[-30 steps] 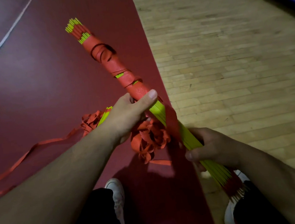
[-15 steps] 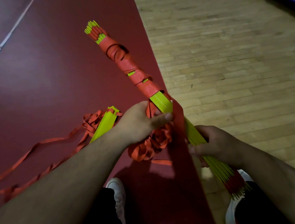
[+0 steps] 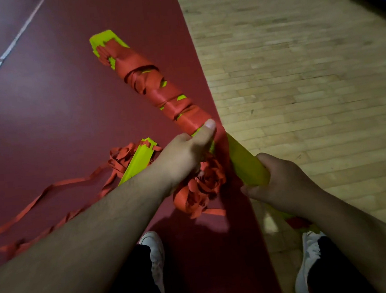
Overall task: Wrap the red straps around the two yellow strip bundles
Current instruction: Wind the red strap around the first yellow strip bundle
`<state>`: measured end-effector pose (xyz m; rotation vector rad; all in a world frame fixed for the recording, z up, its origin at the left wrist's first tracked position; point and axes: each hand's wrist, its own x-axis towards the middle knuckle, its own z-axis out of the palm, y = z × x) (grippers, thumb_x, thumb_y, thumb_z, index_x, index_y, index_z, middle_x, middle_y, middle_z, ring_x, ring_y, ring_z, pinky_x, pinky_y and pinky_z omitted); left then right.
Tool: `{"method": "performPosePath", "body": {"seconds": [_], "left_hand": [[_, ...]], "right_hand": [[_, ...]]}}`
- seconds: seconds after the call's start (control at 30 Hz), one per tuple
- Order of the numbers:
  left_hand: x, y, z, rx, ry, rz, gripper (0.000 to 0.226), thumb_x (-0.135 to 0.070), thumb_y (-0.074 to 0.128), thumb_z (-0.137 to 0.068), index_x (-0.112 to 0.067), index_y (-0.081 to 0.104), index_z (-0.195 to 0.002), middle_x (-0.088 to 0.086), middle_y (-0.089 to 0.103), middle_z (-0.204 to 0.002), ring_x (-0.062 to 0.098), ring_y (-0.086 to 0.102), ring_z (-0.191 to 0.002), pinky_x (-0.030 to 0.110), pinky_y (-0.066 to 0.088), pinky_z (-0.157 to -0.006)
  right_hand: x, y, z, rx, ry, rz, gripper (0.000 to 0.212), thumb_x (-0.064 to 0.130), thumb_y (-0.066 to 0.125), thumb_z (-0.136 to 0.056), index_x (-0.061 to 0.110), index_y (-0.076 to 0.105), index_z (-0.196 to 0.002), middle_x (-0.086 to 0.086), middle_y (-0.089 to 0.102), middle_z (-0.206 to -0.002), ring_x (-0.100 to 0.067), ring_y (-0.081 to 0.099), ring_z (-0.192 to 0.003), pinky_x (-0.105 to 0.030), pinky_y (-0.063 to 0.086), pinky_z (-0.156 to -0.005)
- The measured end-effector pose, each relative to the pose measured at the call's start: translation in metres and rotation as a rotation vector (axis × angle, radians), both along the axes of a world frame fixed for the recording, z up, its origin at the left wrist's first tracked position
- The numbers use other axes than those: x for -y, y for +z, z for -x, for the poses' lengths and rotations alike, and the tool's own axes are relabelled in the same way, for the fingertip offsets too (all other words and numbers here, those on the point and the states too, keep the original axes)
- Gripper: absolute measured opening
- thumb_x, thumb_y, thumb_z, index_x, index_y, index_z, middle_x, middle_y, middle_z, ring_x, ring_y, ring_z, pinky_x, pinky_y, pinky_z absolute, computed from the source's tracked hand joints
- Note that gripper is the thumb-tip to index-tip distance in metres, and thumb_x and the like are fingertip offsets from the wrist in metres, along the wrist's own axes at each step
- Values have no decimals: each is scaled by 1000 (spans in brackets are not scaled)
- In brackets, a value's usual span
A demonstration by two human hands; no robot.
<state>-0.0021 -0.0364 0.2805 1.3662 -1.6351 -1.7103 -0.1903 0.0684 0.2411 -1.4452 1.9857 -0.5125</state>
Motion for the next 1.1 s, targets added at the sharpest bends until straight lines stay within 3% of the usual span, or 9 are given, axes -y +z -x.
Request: {"method": "performPosePath", "body": {"seconds": [0.07,0.2,0.3,0.47,0.63,0.77,0.83,0.93,1.1], "left_hand": [[-2,1,2,-52,53,-60,53,-68,52,-89,-21,43,-66,13,33,-69,19,30,-44,35,39,-60],[-1,-5,3,-35,105,-110,57,-71,58,-83,-18,51,-63,6,38,-58,17,34,-39,35,39,-62],[-1,-5,4,-43,168,-149,53,-67,58,-86,-20,51,-61,-2,37,-53,12,34,-35,28,40,-56],[3,-6,3,-54,241,-259,56,-71,52,-86,-16,53,-75,4,43,-58,14,34,-35,28,41,-53],[2,-8,5,-84,317,-274,59,-70,59,-83,-13,55,-72,5,44,-52,16,38,-35,31,42,-56],[2,-16,4,25,353,-159,60,-73,61,-79,-13,62,-73,0,56,-52,20,53,-48,31,44,-64],[3,-18,1,127,298,-88,64,-76,59,-78,-12,64,-69,0,59,-53,19,56,-50,25,41,-57],[3,-14,0,127,244,-70,55,-65,64,-81,-12,64,-67,2,57,-46,15,49,-34,15,33,-39],[2,-12,0,49,169,-16,46,-52,62,-89,-12,60,-66,8,55,-52,16,45,-34,18,33,-39]], "right_hand": [[-1,-1,-1,-113,9,30,32,46,78,-76,33,54,-94,7,64,-76,-10,62,-66,-36,52,-61],[-3,2,-5,-340,76,106,40,55,67,-80,33,46,-105,10,57,-78,-16,60,-71,-32,43,-58],[-5,5,-9,-310,142,116,42,55,63,-82,31,45,-110,10,53,-78,-7,53,-67,-28,37,-55],[-5,1,-9,-287,162,160,45,47,66,-88,28,49,-125,14,48,-88,-8,49,-73,-21,33,-57],[-3,-3,-12,-205,80,210,50,44,77,-81,27,54,-122,9,56,-104,-13,55,-86,-28,40,-67],[-4,0,-15,-276,19,183,53,47,79,-79,27,53,-121,5,64,-96,-21,62,-84,-32,45,-68],[-6,1,-15,-307,17,173,53,49,79,-79,27,52,-120,5,65,-94,-22,63,-83,-34,49,-69],[-6,1,-13,-386,45,166,52,52,77,-79,31,48,-117,8,62,-92,-21,62,-80,-34,49,-66],[2,8,0,-27,63,-15,54,46,83,-76,43,42,-111,12,60,-96,-3,61,-80,-25,46,-63]]}}
